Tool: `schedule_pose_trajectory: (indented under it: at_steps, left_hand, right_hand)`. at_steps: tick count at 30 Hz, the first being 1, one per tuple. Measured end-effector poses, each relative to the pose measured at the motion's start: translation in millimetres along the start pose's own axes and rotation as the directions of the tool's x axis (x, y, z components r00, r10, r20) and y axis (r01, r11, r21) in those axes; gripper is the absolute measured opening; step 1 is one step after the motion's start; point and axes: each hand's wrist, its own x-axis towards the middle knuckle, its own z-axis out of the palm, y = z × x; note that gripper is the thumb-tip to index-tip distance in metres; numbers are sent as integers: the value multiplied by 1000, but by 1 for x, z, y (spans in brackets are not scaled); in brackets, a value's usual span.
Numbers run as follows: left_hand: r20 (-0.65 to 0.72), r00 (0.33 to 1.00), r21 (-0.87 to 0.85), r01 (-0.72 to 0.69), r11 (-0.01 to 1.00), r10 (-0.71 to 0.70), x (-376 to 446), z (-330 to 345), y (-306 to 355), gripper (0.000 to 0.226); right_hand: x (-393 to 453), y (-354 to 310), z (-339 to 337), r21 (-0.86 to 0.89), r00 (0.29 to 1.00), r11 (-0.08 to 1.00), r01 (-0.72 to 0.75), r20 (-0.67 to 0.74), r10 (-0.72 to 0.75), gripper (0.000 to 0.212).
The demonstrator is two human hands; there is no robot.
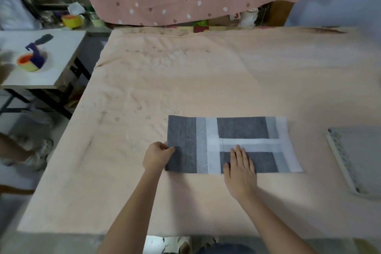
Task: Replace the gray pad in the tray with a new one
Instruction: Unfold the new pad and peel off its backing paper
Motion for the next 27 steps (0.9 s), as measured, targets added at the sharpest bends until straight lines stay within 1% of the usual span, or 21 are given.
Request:
schedule_pose_trajectory:
  at_steps: [4, 6, 7, 8, 9, 10, 11, 12, 13, 14, 15, 16, 17, 20, 22, 23, 24, 25, 26, 27]
  left_hand:
    - [-89, 995, 39, 52, 998, -48, 12, -46, -26, 26]
    - [-119, 989, 53, 94, 994, -87, 15, -59, -35, 28]
    - [-155, 982, 80, 119, 990, -106, 14, -59, -37, 32]
    - [-225, 969, 144, 138, 980, -103, 12, -55, -38, 39]
    - [-308, 949, 226, 133, 965, -58, 9, -49, -38, 47]
    - [-366, 930, 307, 81, 948, 39, 4, -40, -36, 55]
    - [-369, 914, 382, -16, 924, 168, -1, -31, -33, 62]
    - [-316, 901, 444, -137, 886, 298, -5, -20, -31, 67]
    - [-229, 879, 502, -262, 824, 419, -8, -7, -28, 69]
    - [-123, 847, 561, -371, 740, 518, -11, 6, -27, 68]
    - [-22, 814, 612, -448, 652, 580, -13, 20, -26, 66]
    - [61, 793, 646, -494, 582, 606, -14, 31, -26, 63]
    - [116, 789, 656, -517, 550, 603, -14, 41, -28, 60]
    - [174, 830, 659, -498, 564, 530, -13, 59, -36, 57]
    - [180, 839, 666, -488, 564, 513, -11, 60, -39, 57]
    - [184, 841, 659, -490, 570, 509, -10, 58, -38, 58]
    - [192, 843, 649, -494, 579, 503, -11, 57, -36, 58]
    - [201, 848, 640, -493, 590, 491, -12, 55, -33, 58]
    - [206, 857, 630, -485, 607, 472, -13, 52, -29, 58]
    - [208, 869, 624, -472, 623, 449, -14, 50, -23, 59]
  right_hand:
    - [-7, -39, 4, 37, 992, 991, 127, 5, -128, 56]
    - [-9, -54, 4, 78, 983, 980, 183, -6, -183, 55]
    - [-9, -59, 3, 105, 980, 974, 201, -29, -199, 54]
    - [-8, -61, 0, 130, 979, 971, 199, -61, -192, 53]
    - [-7, -60, -3, 151, 983, 975, 164, -105, -149, 51]
    - [-5, -56, -8, 166, 986, 982, 91, -152, -66, 50]
    - [-3, -49, -12, 179, 980, 984, -6, -195, 41, 50]
    - [-1, -40, -15, 204, 962, 973, -108, -224, 154, 51]
    - [2, -29, -18, 240, 937, 950, -200, -236, 257, 52]
    - [3, -18, -21, 278, 910, 920, -278, -231, 345, 53]
    - [5, -7, -24, 307, 884, 888, -342, -215, 415, 55]
    - [6, 2, -26, 320, 861, 859, -401, -187, 472, 57]
    - [6, 9, -28, 317, 842, 833, -454, -153, 517, 59]
    - [9, 23, -33, 289, 813, 790, -541, -62, 579, 64]
    - [14, 31, -35, 282, 811, 783, -555, -25, 584, 65]
    - [17, 35, -37, 304, 801, 763, -571, 4, 598, 63]
    - [20, 38, -39, 348, 789, 732, -585, 37, 613, 59]
    - [22, 41, -41, 409, 784, 700, -585, 65, 617, 50]
    - [24, 43, -43, 477, 793, 674, -564, 83, 604, 38]
    - [25, 44, -45, 538, 811, 656, -530, 93, 578, 32]
